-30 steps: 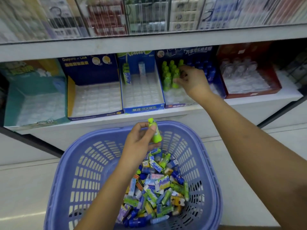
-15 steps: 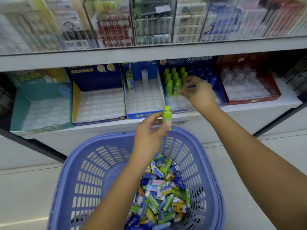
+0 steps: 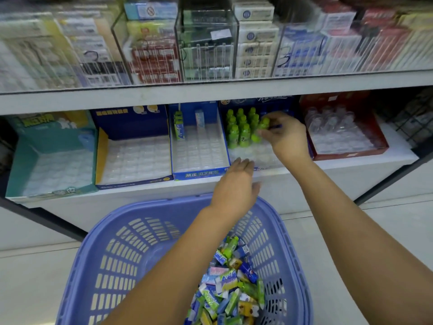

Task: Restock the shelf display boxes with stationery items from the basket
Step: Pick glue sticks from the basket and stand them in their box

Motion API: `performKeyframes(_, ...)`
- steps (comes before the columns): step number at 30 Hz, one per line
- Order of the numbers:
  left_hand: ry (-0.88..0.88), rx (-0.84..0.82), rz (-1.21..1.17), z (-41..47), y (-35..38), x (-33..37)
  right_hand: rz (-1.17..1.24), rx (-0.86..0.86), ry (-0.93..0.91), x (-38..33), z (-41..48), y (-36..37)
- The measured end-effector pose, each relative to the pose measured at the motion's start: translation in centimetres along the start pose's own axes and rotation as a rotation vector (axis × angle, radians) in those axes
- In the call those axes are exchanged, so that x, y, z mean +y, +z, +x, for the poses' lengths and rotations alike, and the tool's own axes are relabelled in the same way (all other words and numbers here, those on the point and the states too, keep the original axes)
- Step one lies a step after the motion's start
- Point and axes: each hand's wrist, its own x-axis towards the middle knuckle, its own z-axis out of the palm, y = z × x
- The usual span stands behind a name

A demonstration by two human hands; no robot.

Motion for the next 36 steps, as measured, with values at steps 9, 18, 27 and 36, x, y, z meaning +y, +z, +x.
performKeyframes(9,0.034,0.014,0.129,0.1,1.6,-0.9,-0.261,-0.143,-0.051,2.3,2.7,1.2)
performKeyframes(18,0.042,-0.016,-0.007,-1.1,0.2,-0.7,-0.281,-0.195,0.017,0.1,1.4,0.4)
performKeyframes(27,-0.33,-0.172,-0.186,-10.9,6.1,-10.4,-0.666,-0.829,0.037,0.4,-12.0,4.7)
performKeyframes(36,-0.472,-0.355,-0.147,-15.2,10.7,-17.6,-1.169,-1.305,0.253,9.0,-19.4,11.1)
